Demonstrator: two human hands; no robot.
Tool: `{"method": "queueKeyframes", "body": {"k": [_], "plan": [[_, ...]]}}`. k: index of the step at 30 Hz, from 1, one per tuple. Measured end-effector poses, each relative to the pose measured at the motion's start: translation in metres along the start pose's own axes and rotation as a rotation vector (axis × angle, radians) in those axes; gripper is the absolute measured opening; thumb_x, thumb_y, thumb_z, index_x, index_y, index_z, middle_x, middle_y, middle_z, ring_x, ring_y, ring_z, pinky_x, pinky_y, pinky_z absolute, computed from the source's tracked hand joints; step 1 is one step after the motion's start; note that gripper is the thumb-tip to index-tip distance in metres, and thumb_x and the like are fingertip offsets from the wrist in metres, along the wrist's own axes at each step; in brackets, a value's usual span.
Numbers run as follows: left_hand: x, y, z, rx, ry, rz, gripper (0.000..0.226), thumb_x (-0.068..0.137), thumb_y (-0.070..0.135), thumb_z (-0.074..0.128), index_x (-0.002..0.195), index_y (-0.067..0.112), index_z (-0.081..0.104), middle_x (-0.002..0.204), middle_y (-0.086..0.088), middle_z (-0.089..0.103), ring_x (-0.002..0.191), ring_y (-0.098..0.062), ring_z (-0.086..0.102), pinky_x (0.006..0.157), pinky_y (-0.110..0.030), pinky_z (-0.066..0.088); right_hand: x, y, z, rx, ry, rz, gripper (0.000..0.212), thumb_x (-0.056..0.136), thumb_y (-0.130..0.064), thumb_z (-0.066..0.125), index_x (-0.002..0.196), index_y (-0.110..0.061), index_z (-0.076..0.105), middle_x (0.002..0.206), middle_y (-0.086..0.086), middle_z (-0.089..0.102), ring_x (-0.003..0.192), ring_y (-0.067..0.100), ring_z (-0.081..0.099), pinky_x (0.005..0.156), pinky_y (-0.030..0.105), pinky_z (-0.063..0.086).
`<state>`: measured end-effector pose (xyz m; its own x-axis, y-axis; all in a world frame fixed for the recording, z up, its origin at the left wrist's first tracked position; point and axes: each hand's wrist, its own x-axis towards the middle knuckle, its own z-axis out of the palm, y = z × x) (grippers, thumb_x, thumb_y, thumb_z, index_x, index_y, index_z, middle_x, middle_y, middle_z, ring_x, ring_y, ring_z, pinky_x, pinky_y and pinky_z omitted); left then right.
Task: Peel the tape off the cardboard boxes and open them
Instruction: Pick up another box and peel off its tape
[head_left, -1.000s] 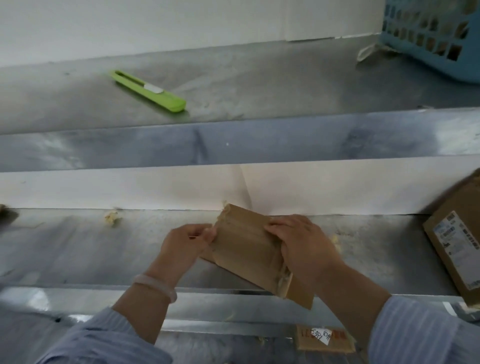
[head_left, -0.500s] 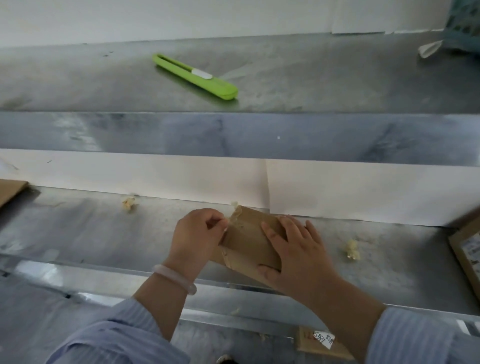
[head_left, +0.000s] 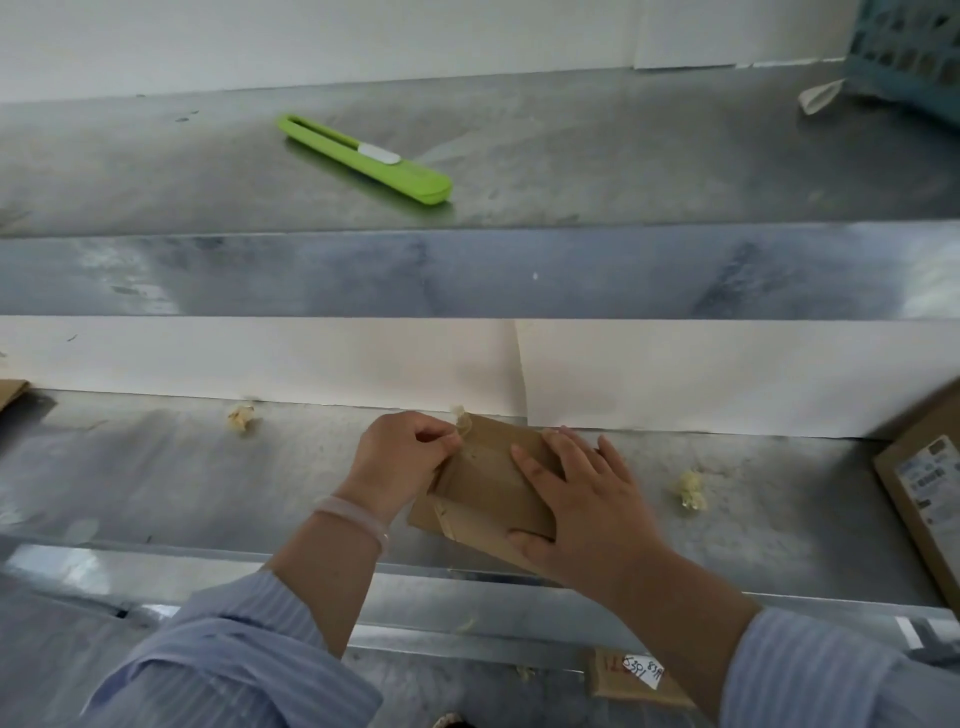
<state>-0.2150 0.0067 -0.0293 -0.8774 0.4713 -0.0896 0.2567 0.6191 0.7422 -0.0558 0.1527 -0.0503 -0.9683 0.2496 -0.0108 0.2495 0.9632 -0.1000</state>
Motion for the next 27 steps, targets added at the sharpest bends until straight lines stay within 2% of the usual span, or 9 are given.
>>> {"method": "queueKeyframes", "body": {"k": [4,11,14,16,19,21,24,25,27], "plan": [[-0.005,0.004,0.004,0.181,0.13,0.152,0.006,0.084,0.023,0.071,0.086,0.025,0.076,0.083,0.013,0.069,0.08,-0.003,0.06,0.07,-0.013,0.042,0.0,-0.001,0.003,-0.01,0.018,0.008,0.079,0.073,-0.075,0.041,0.137,-0.031,0.052,0.137,0.009,0.054,0.131,0.028,0.049,0.111,0.05,0.029],[-0.009,-0.001,0.008,0.497,0.217,0.59,0.011,0.081,0.007,0.066,0.075,0.015,0.069,0.077,0.003,0.061,0.068,-0.017,0.057,0.059,-0.031,0.051,0.002,0.0,0.006,-0.01,0.061,0.008,0.079,0.069,-0.074,0.044,0.133,-0.031,0.056,0.133,0.007,0.056,0.126,0.028,0.052,0.108,0.052,0.034],[-0.014,0.003,0.008,0.56,0.172,0.737,0.013,0.083,0.014,0.056,0.075,0.017,0.066,0.077,0.002,0.06,0.068,-0.015,0.056,0.059,-0.03,0.052,0.003,-0.001,0.005,-0.016,0.072,0.015,0.077,0.069,-0.073,0.044,0.13,-0.03,0.059,0.13,0.007,0.059,0.124,0.028,0.055,0.106,0.052,0.036],[-0.016,0.013,0.004,0.405,0.143,0.604,0.017,0.088,0.023,0.056,0.08,0.021,0.07,0.079,0.008,0.064,0.073,-0.009,0.058,0.067,-0.022,0.049,0.004,-0.002,0.003,-0.002,0.062,0.018,0.076,0.068,-0.073,0.044,0.129,-0.031,0.06,0.129,0.008,0.059,0.124,0.029,0.055,0.106,0.052,0.036],[-0.011,0.018,0.0,0.131,0.124,0.262,0.004,0.084,0.027,0.071,0.086,0.028,0.074,0.08,0.017,0.069,0.078,0.003,0.061,0.068,-0.005,0.042,0.003,-0.002,0.0,0.021,0.05,0.017,0.078,0.067,-0.073,0.044,0.129,-0.029,0.061,0.129,0.007,0.058,0.126,0.028,0.049,0.106,0.05,0.037],[-0.008,0.013,0.003,-0.061,0.081,0.101,0.006,0.082,0.027,0.074,0.088,0.028,0.073,0.078,0.016,0.071,0.08,0.001,0.065,0.073,-0.011,0.049,0.003,-0.003,-0.003,0.039,0.025,0.01,0.082,0.07,-0.075,0.039,0.134,-0.028,0.057,0.134,0.005,0.052,0.128,0.026,0.039,0.109,0.048,0.034],[-0.009,0.01,0.006,-0.25,0.044,-0.012,0.008,0.081,0.026,0.076,0.087,0.028,0.071,0.077,0.013,0.073,0.079,-0.003,0.068,0.082,-0.032,0.057,0.004,-0.005,-0.012,0.114,0.021,0.012,0.09,0.076,-0.08,0.013,0.147,-0.031,0.04,0.144,-0.003,0.033,0.135,0.021,0.024,0.114,0.041,0.016],[-0.009,0.01,0.006,-0.263,0.031,-0.014,0.008,0.081,0.025,0.075,0.086,0.029,0.07,0.077,0.013,0.073,0.077,-0.001,0.068,0.082,-0.032,0.057,0.006,-0.007,-0.016,0.167,0.014,0.047,0.087,0.078,-0.078,0.008,0.147,-0.034,0.038,0.144,-0.007,0.03,0.135,0.018,0.022,0.113,0.037,0.013],[-0.009,0.013,0.003,-0.267,-0.011,-0.007,0.01,0.082,0.024,0.075,0.085,0.032,0.069,0.077,0.015,0.073,0.075,0.002,0.067,0.083,-0.029,0.056,0.013,-0.012,-0.024,0.267,0.014,0.132,0.064,0.09,-0.068,0.019,0.142,-0.039,0.044,0.138,-0.011,0.034,0.131,0.014,0.025,0.111,0.034,0.015]]}}
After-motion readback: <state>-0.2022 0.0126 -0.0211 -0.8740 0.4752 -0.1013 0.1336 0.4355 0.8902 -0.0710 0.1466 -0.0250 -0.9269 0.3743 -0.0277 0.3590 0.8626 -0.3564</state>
